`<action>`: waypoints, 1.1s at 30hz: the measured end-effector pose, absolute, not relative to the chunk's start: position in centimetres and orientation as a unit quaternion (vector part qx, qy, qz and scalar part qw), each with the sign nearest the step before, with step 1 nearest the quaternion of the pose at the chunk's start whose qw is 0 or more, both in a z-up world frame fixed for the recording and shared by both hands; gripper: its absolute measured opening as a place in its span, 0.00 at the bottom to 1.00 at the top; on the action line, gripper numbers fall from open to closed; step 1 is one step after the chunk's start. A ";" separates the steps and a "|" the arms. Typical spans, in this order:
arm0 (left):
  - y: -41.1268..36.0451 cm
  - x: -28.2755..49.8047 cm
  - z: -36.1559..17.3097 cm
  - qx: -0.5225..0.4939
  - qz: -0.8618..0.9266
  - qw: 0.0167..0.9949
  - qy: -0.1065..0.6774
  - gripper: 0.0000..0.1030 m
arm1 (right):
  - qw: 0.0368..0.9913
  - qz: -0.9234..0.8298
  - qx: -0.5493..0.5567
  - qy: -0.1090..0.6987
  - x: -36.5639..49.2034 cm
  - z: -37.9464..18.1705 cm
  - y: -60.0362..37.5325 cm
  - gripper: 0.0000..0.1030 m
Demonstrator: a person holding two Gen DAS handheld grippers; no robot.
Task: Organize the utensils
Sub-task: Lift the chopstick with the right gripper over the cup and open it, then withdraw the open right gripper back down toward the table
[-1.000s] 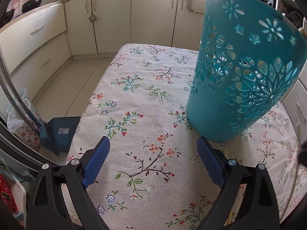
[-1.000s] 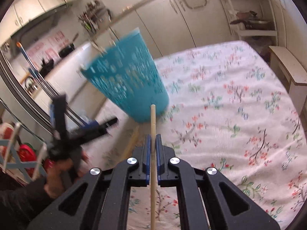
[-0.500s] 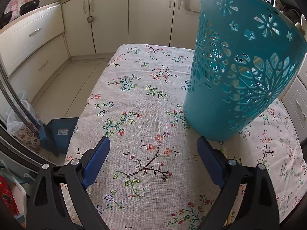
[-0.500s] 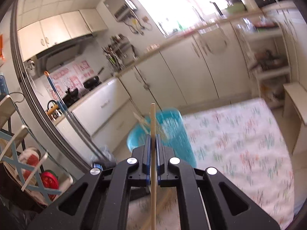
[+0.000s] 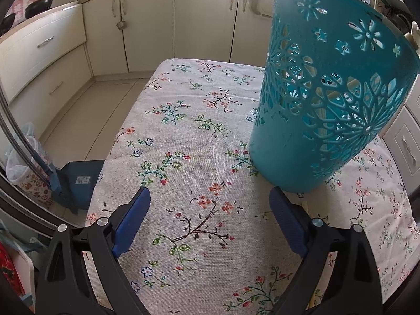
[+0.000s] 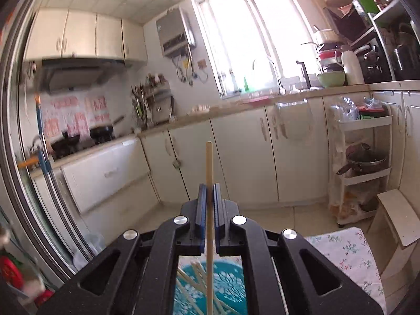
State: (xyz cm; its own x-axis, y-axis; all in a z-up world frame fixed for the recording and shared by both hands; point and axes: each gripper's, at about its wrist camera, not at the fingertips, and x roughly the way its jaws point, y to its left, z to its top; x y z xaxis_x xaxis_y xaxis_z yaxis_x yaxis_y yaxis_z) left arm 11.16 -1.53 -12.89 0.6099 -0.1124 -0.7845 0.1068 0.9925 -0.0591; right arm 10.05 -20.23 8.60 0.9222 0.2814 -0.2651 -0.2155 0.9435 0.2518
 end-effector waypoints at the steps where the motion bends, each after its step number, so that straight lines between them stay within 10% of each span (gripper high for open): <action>1: -1.5 11.1 -12.9 -0.003 -0.061 0.897 0.437 0.85 | 0.972 0.131 0.106 0.163 10.1 8.0 -20.0 0.06; 12: -1.4 11.1 -13.0 -0.007 -0.058 0.898 0.436 0.85 | 0.966 0.112 0.133 0.192 3.8 6.5 -23.0 0.20; 33: -0.7 10.9 -12.9 -0.018 -0.055 0.899 0.433 0.85 | 0.879 0.119 0.082 0.454 -0.7 -8.1 -14.9 0.18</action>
